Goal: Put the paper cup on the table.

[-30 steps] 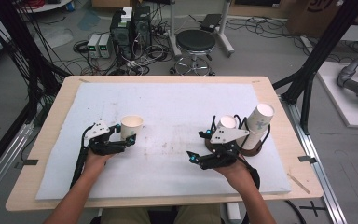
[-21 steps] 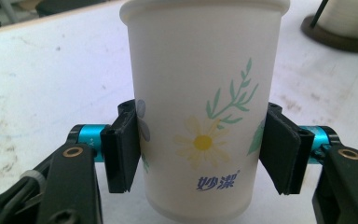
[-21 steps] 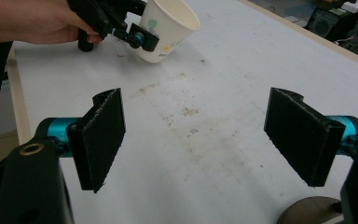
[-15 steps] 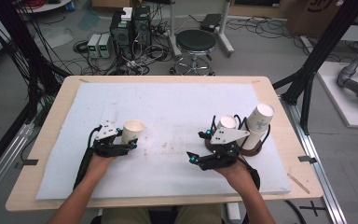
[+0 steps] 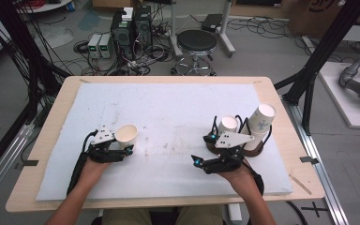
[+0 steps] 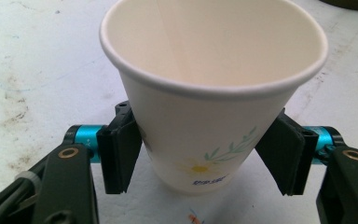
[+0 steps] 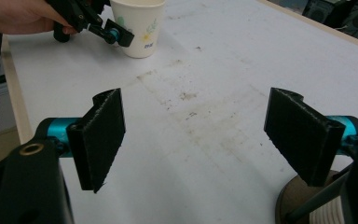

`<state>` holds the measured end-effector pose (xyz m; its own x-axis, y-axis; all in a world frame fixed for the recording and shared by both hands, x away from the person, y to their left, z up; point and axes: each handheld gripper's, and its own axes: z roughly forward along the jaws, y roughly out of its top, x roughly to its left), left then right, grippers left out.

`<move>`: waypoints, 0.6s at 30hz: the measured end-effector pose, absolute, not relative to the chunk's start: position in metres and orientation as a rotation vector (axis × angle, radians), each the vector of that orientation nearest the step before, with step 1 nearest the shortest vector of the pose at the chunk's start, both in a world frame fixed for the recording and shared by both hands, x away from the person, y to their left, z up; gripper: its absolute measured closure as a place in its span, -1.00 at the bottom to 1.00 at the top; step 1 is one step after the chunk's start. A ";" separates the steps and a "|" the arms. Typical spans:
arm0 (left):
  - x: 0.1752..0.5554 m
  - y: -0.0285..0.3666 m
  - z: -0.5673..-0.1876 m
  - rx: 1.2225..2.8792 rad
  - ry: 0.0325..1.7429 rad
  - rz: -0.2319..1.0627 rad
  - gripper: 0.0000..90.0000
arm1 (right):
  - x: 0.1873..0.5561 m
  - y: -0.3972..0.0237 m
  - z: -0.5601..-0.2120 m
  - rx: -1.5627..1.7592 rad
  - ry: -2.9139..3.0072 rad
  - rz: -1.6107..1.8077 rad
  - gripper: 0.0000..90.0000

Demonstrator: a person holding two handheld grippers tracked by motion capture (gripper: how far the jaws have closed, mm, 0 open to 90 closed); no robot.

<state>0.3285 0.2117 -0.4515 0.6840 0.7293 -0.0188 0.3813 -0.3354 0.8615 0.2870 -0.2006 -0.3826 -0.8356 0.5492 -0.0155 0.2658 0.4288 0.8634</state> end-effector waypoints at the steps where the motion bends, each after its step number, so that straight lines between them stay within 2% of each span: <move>1: 0.329 0.212 -0.451 1.965 0.859 0.465 -0.26 | 0.287 -0.201 -0.383 0.704 2.391 1.368 -0.53; 8: 0.327 0.213 -0.451 1.953 0.854 0.473 -0.32 | 0.286 -0.202 -0.384 0.708 2.384 1.374 -0.53; 12: 0.324 0.219 -0.451 1.890 0.865 0.429 -0.59 | 0.284 -0.204 -0.385 0.710 2.386 1.376 -0.53; 18: 0.313 0.229 -0.448 1.831 0.833 0.394 -0.62 | 0.283 -0.208 -0.388 0.738 2.371 1.376 -0.53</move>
